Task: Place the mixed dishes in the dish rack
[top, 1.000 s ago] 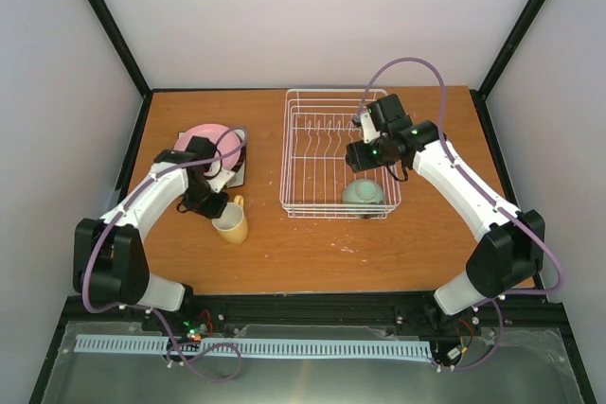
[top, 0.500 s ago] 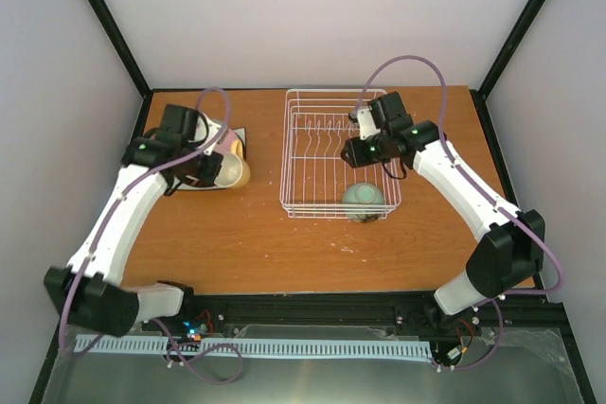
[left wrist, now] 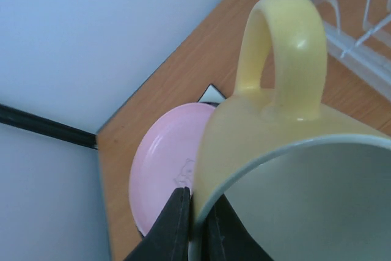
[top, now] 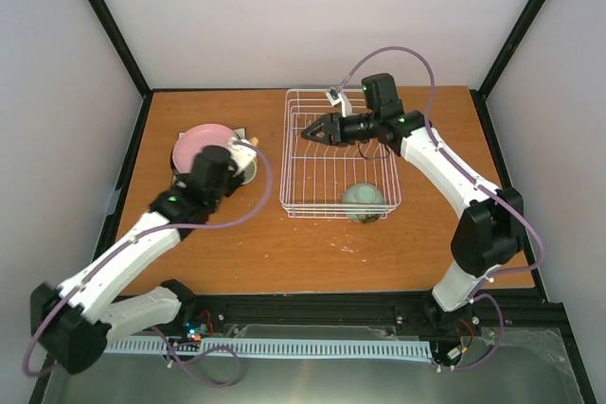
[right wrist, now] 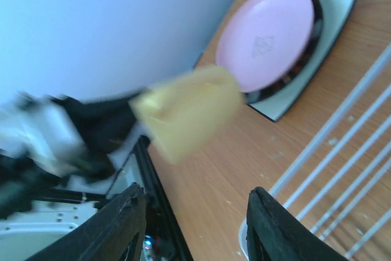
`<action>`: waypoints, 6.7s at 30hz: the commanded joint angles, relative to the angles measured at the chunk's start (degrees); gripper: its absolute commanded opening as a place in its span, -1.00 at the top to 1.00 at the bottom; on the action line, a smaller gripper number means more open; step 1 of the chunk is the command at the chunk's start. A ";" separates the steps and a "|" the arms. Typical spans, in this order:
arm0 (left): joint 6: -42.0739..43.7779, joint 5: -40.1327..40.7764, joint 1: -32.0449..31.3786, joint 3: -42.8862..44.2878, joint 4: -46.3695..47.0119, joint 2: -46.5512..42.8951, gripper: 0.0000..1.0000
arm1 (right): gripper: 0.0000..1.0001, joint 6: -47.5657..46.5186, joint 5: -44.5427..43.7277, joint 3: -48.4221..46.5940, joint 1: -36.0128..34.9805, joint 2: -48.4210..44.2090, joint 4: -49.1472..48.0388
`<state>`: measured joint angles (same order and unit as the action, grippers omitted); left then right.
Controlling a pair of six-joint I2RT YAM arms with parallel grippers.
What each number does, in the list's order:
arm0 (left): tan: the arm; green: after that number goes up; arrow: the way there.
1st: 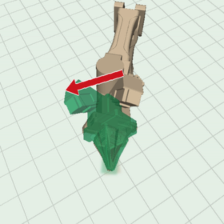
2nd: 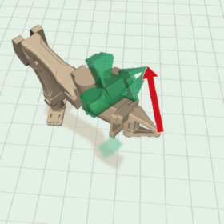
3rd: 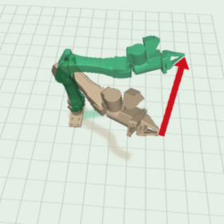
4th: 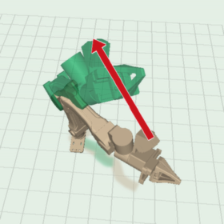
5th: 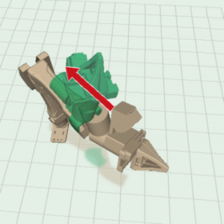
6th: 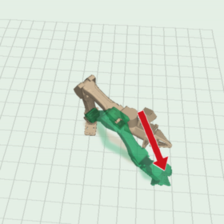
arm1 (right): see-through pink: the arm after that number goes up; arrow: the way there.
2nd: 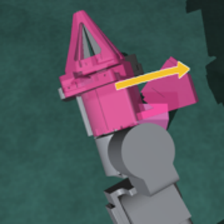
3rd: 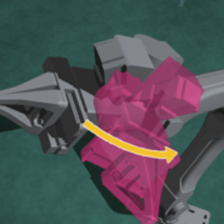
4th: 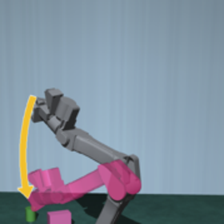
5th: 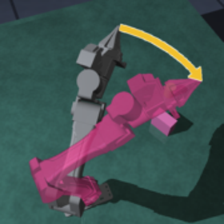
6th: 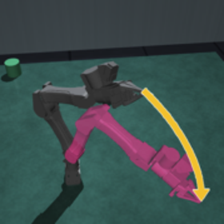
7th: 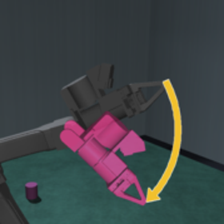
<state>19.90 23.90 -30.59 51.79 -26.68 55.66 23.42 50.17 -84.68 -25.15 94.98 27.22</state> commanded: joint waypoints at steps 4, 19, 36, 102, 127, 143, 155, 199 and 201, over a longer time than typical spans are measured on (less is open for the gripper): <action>32.88 24.40 -8.21 -9.98 47.86 3.97 0.99 | 0.07 10.87 9.51 -4.74 -0.24 2.61 -7.11; 74.61 17.76 -14.36 -23.96 97.66 5.86 0.99 | -0.09 18.67 10.33 -11.37 -2.42 13.55 -14.53; 80.76 15.64 -16.06 -23.66 103.80 10.56 0.99 | -0.14 23.25 16.44 -18.86 -5.09 16.36 -16.63; 10.50 6.42 -16.08 -5.32 37.85 -28.54 -1.00 | 0.94 -13.19 -18.84 10.62 2.43 -8.58 -23.81; 11.53 11.54 -15.04 -14.04 47.42 -27.58 -0.99 | 0.94 -30.35 -23.39 36.62 -1.96 -7.38 -43.70; 12.69 11.13 -12.78 -15.23 47.24 -28.43 -0.99 | 0.94 -34.89 -22.78 28.35 -2.32 4.23 -30.97; 13.70 11.39 -12.01 -15.58 46.90 -30.01 -1.00 | 0.92 -38.16 -23.92 24.68 -3.57 8.97 -20.57; 17.42 11.97 -11.86 -13.23 47.66 -30.60 -0.99 | 0.95 -34.34 -24.55 30.16 -3.53 1.53 -18.00; 17.15 11.87 -11.86 -13.26 47.67 -30.63 -0.99 | 0.95 -34.21 -24.79 31.19 -3.51 -1.46 -19.16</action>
<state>36.64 35.59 -42.87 36.23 19.73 25.47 -11.31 25.08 -54.78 -28.93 100.42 10.46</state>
